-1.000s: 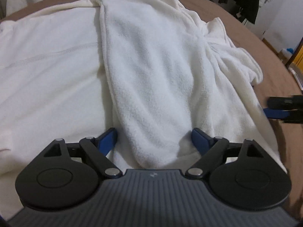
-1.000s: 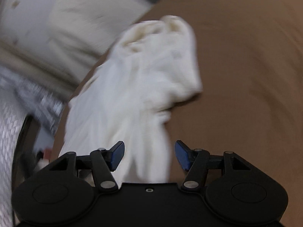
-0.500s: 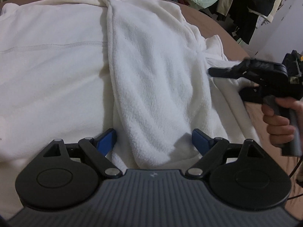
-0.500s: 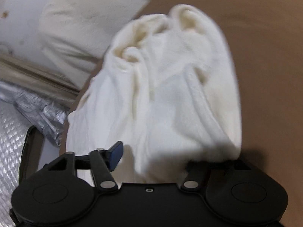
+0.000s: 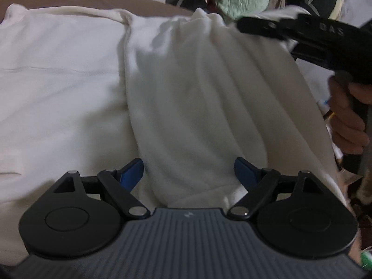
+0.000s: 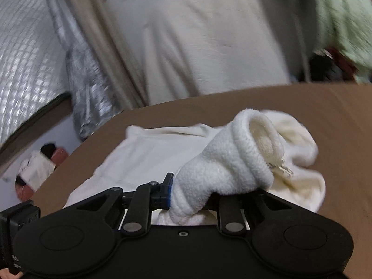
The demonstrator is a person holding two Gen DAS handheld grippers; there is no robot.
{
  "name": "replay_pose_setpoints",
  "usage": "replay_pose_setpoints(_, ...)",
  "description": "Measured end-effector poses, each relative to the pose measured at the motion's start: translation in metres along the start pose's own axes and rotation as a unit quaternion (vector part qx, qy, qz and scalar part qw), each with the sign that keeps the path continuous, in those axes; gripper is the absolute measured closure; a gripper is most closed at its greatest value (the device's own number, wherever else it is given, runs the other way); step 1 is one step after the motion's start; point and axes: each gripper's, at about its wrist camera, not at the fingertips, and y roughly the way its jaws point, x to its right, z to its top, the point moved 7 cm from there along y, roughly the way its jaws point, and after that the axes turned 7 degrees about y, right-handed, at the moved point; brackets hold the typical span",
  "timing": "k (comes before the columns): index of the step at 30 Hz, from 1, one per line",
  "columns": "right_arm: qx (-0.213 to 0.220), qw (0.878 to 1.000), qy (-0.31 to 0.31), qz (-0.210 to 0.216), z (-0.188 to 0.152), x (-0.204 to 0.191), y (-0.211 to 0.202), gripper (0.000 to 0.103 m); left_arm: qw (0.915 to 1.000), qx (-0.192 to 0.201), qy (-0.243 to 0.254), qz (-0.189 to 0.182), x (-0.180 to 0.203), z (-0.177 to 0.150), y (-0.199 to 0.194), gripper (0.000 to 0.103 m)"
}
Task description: Fold clothes
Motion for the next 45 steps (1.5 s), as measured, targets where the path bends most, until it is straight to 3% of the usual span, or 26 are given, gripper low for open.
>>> replay_pose_setpoints(3,-0.026,0.998,-0.047,0.013,0.018,-0.042,0.024,0.08,0.998,0.023,-0.057,-0.016,-0.033,0.009,-0.026,0.018)
replay_pose_setpoints(6,-0.079,0.993,-0.084,0.018,0.028,-0.085,0.066,0.08,0.9947,0.039,-0.094,-0.012,-0.063,0.012,-0.048,0.018)
replay_pose_setpoints(10,-0.171,0.985,-0.031,-0.006,0.027,-0.12,0.134,0.079,0.9869,0.049,-0.152,-0.021,-0.106,0.004,-0.059,0.017)
replay_pose_setpoints(14,-0.24,0.97,-0.004,-0.024,0.009,-0.135,0.192,0.068,0.9697,0.049,-0.236,-0.039,-0.155,-0.01,-0.065,0.017)
replay_pose_setpoints(17,-0.273,0.962,-0.009,-0.022,-0.006,-0.14,0.215,0.066,0.9496,0.055,-0.303,-0.06,-0.189,-0.019,-0.067,0.017)
replay_pose_setpoints(19,-0.272,0.962,-0.003,-0.005,-0.013,-0.139,0.214,0.065,0.9249,0.076,-0.36,-0.097,-0.2,-0.024,-0.065,0.017)
replay_pose_setpoints(21,-0.256,0.966,0.02,0.039,-0.013,-0.141,0.203,0.065,0.8984,0.095,-0.408,-0.133,-0.209,-0.027,-0.063,0.017)
replay_pose_setpoints(22,-0.251,0.965,0.036,0.07,-0.012,-0.143,0.196,0.065,0.8883,0.101,-0.423,-0.149,-0.21,-0.028,-0.061,0.017)
replay_pose_setpoints(23,-0.244,0.964,0.043,0.095,-0.011,-0.145,0.186,0.065,0.884,0.103,-0.429,-0.154,-0.209,-0.028,-0.059,0.017)
replay_pose_setpoints(26,-0.211,0.964,0.042,0.159,-0.005,-0.15,0.147,0.065,0.8864,0.101,-0.428,-0.144,-0.204,-0.027,-0.051,0.017)
replay_pose_setpoints(30,-0.167,0.968,0.044,0.181,-0.006,-0.135,0.095,0.062,0.884,0.098,-0.435,-0.14,-0.2,-0.024,-0.046,0.017)
replay_pose_setpoints(34,-0.147,0.982,0.019,0.12,-0.04,-0.094,0.074,0.058,0.879,0.097,-0.449,-0.128,-0.201,-0.023,-0.06,0.017)
replay_pose_setpoints(39,-0.187,0.982,-0.025,0.02,-0.112,-0.045,0.057,0.058,0.8971,0.1,-0.403,-0.152,-0.182,-0.014,-0.08,0.01)
replay_pose_setpoints(41,-0.179,0.983,-0.046,0.008,-0.13,-0.035,0.044,0.058,0.9021,0.097,-0.391,-0.153,-0.178,-0.015,-0.085,0.01)
replay_pose_setpoints(45,-0.143,0.989,-0.038,0.017,-0.143,-0.025,0.021,0.057,0.9068,0.073,-0.4,-0.113,-0.194,-0.035,-0.071,0.01)
